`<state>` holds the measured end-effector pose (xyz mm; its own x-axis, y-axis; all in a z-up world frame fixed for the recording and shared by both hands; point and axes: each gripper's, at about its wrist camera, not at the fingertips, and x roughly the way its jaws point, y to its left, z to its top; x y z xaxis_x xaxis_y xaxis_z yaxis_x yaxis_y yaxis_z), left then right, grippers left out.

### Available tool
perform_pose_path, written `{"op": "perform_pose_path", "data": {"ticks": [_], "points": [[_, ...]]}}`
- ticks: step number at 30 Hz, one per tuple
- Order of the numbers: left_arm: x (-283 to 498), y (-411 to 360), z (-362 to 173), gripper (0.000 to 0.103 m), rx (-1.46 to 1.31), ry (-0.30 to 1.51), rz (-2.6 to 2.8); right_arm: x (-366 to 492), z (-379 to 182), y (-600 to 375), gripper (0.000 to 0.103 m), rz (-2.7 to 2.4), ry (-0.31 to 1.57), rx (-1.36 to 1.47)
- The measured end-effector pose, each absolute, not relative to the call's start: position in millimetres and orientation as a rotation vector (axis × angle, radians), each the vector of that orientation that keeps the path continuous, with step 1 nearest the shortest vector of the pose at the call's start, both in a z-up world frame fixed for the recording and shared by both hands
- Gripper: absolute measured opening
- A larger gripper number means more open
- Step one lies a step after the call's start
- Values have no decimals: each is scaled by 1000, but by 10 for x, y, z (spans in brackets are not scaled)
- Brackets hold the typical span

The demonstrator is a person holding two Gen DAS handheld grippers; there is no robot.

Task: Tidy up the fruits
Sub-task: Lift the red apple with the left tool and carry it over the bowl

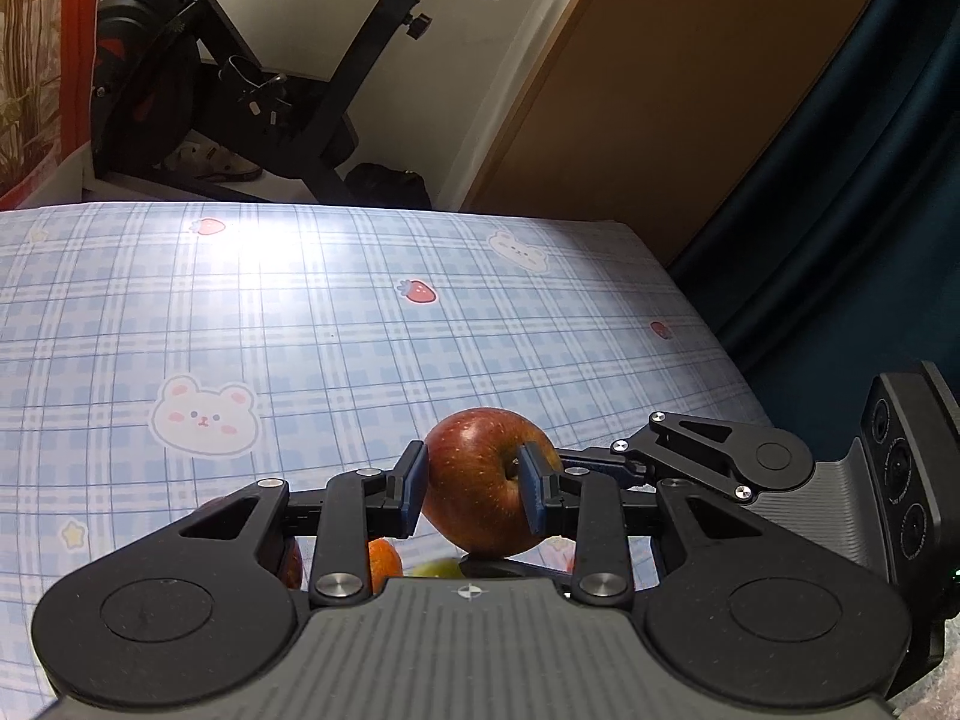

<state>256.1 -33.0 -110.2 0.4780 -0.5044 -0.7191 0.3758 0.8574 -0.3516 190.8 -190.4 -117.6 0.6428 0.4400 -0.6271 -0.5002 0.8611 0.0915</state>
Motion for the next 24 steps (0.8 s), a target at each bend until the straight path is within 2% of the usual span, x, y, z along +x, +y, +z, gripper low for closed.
{"op": "perform_pose_path", "data": {"ticks": [8,24], "points": [[2128,-370,-940,35,-108,914,-571,1460,-1002,-1909,59,561,682,-106],[1362,-557,-1098,35,-32,1026,-677,558,-1043,-1917,59,549,822,-65]]}}
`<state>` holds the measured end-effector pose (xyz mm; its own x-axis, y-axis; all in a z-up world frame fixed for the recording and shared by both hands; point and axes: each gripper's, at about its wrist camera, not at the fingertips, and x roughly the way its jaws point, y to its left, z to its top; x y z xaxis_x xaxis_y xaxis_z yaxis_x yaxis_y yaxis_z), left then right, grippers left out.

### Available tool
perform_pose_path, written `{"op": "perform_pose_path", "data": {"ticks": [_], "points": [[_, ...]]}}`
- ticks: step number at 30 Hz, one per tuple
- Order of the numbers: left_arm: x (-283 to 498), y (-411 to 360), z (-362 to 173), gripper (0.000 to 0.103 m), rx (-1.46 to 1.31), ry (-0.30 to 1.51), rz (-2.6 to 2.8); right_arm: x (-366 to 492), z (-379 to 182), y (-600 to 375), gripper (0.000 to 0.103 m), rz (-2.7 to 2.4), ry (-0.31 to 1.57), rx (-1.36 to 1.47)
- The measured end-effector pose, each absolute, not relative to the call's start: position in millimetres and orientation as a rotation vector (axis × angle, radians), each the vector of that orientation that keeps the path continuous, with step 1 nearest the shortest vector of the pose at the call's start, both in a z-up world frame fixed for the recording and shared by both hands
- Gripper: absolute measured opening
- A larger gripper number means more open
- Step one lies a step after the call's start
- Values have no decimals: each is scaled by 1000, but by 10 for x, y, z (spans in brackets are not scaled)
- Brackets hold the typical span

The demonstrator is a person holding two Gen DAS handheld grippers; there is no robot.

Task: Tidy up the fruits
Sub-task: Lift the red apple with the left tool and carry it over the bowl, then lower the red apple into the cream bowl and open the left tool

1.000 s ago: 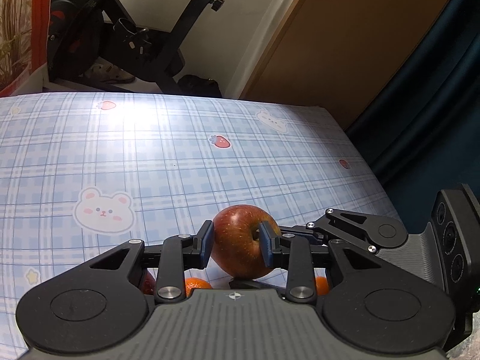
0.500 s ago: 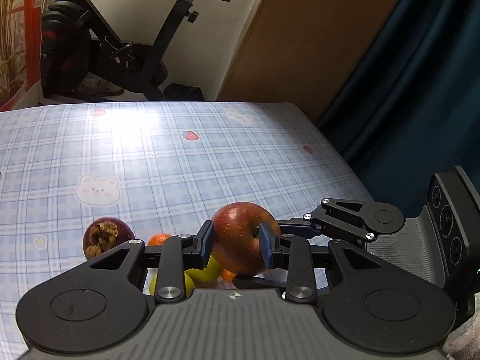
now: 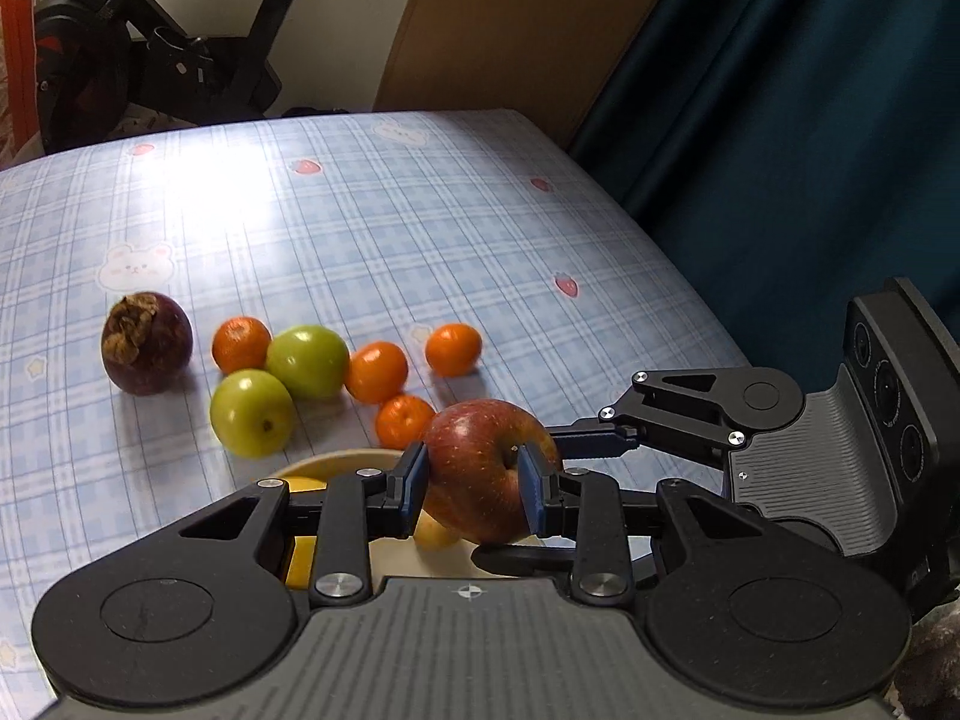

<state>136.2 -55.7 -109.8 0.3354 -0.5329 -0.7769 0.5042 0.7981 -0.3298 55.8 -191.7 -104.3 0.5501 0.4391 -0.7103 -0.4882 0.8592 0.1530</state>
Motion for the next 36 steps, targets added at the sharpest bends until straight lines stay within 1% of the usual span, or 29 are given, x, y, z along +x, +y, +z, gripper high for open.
{"op": "perform_pose_path", "data": {"ticks": [8,16,36], "points": [[1176,-540,-1297,35,-29,1101,-693,417,-1202,-1830,59,557,912,-48],[1260,-497,-1367,33,-56,1137,-662,516,-1314,-1766,59,573,957,-11],[1400,-442,-1335,33,-42,1107,-598,720,-1407,-1670,59,556,888,-33]]}}
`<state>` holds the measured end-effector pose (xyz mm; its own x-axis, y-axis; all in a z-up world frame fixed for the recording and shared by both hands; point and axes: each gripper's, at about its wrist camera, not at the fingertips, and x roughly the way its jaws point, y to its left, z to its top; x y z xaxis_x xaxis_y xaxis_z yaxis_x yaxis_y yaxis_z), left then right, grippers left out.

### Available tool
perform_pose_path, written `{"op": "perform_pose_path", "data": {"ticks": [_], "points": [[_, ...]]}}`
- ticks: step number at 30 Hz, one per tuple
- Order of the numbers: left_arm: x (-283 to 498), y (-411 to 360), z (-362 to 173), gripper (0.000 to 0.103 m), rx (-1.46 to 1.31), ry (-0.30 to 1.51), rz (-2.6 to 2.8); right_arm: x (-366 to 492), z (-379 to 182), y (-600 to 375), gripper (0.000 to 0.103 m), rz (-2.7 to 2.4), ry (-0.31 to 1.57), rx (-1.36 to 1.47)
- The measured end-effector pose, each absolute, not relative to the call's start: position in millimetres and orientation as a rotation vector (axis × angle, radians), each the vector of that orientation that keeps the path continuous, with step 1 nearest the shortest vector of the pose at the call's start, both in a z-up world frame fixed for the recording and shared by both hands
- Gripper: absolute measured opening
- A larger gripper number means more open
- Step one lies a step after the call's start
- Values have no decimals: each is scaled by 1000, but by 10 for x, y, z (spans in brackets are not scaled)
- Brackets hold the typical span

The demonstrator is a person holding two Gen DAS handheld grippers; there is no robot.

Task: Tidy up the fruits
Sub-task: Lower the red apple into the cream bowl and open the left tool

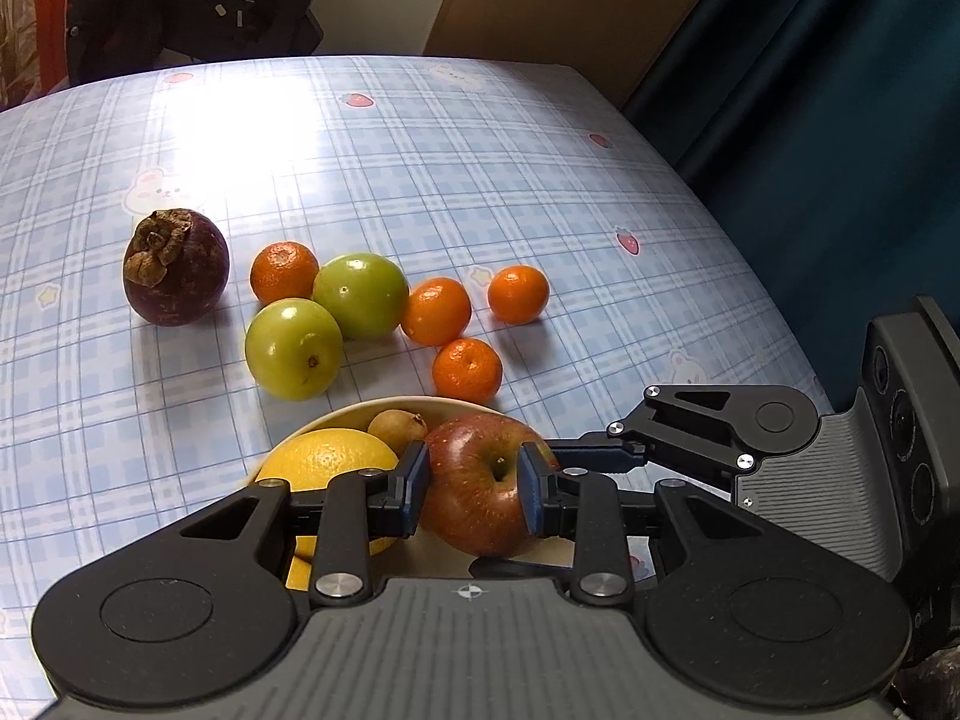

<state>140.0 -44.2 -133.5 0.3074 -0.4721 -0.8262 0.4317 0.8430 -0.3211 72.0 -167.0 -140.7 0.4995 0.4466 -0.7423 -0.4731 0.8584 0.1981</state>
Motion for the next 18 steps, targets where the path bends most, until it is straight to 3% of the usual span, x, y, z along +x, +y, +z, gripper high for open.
{"op": "perform_pose_path", "data": {"ticks": [18], "points": [[1541,-272,-1302,33,-61,1104,-548,971,-1457,-1572,59,556,875,-19]]}}
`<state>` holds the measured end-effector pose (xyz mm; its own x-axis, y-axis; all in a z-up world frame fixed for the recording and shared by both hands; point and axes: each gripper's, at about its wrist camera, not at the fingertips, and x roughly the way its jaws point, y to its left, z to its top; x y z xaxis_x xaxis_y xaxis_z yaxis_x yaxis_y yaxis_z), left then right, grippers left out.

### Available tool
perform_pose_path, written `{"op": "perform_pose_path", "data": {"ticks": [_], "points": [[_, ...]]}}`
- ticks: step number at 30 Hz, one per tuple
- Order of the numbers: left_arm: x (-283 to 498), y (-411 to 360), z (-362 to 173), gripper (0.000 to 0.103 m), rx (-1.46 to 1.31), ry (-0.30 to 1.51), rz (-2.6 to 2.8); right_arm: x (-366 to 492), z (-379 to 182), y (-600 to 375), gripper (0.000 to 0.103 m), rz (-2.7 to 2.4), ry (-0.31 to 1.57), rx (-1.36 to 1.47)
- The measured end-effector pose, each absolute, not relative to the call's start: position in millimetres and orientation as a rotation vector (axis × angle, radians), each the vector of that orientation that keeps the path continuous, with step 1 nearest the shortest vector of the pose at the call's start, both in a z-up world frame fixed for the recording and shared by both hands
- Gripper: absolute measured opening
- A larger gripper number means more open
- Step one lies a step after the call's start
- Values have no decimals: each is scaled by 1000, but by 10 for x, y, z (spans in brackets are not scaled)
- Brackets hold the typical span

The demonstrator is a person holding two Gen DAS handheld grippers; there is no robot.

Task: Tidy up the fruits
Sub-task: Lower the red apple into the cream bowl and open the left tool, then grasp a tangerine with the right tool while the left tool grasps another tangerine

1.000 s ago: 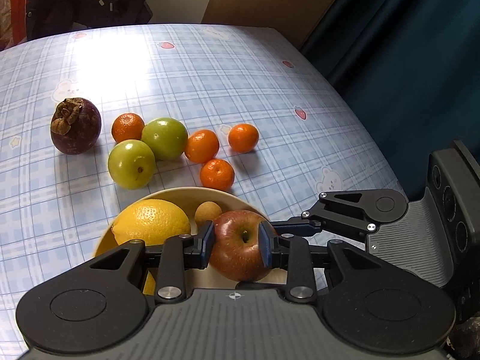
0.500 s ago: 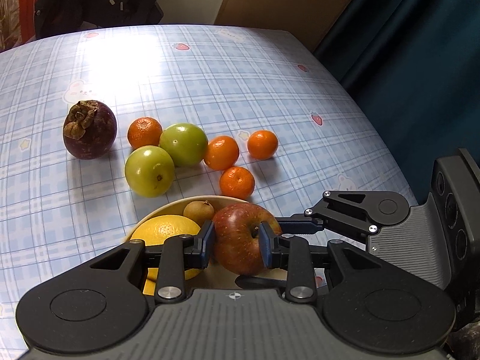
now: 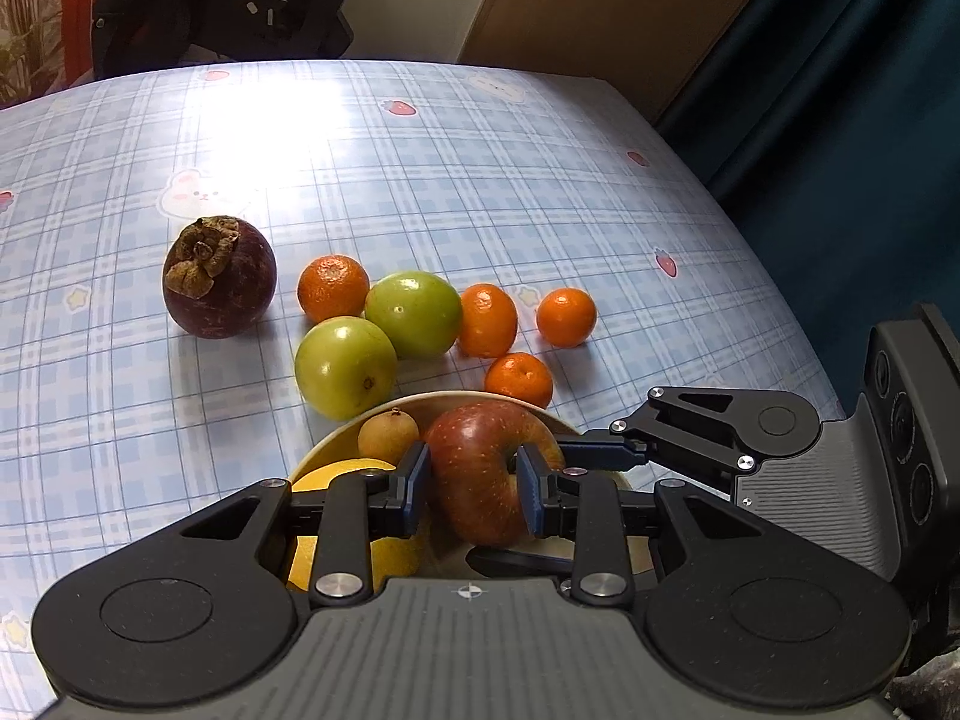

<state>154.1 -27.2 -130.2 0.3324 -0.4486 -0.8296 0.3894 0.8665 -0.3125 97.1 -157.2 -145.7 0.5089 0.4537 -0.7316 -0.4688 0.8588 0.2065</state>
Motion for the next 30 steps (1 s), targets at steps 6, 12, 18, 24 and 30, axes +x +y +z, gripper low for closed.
{"op": "perform_pose_path", "data": {"ticks": [6,12,18,24,30], "points": [[1537,-236,-1281,33,-68,1101,-542,988,-1460,-1568,59,562,882,-12],[1492,-210,-1177,33,-59,1071,-546,912,-1406,-1716,59,566,878,33],[1581,-170,-1010,33,-87,1013,-517,812,-1252,-1923,59,541,833,38],[1676,-168,-919,33,-107,974,-487,829,-1181,-2161,49,476,792,56],[1775,-134,-944,33,-127,969,-440,901,-1229,-2363,31,407,787,60]]}}
